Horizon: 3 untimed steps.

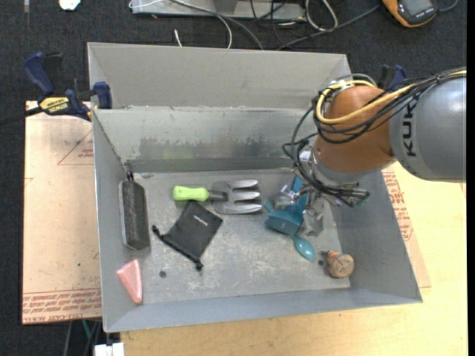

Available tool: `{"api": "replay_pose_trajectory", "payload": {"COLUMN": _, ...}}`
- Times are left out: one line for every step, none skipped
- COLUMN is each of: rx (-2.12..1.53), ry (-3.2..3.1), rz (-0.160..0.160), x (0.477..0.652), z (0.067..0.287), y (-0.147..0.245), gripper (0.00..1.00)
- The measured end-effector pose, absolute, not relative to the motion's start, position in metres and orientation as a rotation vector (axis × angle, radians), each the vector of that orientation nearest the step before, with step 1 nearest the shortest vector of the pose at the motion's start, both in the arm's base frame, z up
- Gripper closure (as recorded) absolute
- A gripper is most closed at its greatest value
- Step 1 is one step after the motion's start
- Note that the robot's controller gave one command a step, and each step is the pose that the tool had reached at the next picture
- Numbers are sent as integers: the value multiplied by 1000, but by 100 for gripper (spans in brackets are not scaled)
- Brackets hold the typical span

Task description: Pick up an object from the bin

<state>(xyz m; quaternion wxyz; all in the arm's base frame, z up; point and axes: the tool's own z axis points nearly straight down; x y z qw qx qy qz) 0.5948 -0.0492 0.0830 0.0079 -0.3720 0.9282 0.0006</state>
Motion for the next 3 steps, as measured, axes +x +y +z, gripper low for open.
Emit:
{"api": "replay_pose_trajectory", "payload": {"rx": -1137, "ry": 2908, "rz": 2, "x": 607, "z": 76, "y": -60, "gripper": 100}}
{"api": "replay_pose_trajectory", "payload": {"rx": -1182, "ry": 2898, "rz": 8, "x": 607, "z": 141, "y": -58, "gripper": 100}}
{"api": "replay_pose_trajectory", "payload": {"rx": -1110, "ry": 2931, "rz": 13, "x": 607, "z": 215, "y": -52, "gripper": 100}}
